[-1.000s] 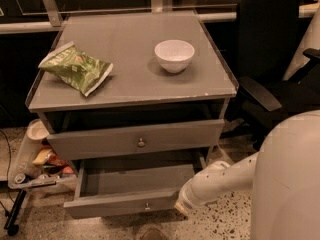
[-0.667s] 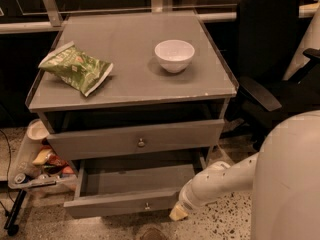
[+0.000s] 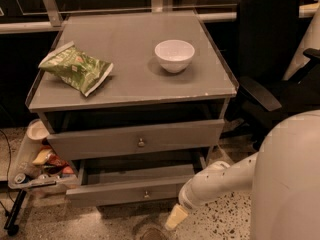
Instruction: Close middle drawer
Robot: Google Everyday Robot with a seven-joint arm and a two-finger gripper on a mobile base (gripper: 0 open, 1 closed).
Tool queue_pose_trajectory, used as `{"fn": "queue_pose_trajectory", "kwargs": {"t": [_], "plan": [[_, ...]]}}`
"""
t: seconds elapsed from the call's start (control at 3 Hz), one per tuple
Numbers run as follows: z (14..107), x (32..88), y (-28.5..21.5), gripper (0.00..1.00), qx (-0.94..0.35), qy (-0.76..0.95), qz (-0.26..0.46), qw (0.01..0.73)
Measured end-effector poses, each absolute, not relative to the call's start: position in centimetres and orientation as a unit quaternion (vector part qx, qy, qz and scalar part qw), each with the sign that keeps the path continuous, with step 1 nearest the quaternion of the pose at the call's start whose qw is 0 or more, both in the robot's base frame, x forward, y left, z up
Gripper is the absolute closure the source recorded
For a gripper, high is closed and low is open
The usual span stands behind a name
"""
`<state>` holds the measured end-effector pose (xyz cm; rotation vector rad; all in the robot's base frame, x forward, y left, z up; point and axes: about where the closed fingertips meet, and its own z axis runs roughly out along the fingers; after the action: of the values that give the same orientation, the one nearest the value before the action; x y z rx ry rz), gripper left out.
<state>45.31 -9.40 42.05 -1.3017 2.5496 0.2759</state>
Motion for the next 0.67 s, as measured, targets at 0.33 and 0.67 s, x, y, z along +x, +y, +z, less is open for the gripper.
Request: {"fn": "queue_pose_trajectory", "kwargs": {"t": [0.33,0.67], "plan": [[42.05,45.31,-9.40,0.18,-0.449,0.879,0.095,0.132],[42.05,45.31,-9.40,0.41,-0.449,0.879,0.095,0.132]]}}
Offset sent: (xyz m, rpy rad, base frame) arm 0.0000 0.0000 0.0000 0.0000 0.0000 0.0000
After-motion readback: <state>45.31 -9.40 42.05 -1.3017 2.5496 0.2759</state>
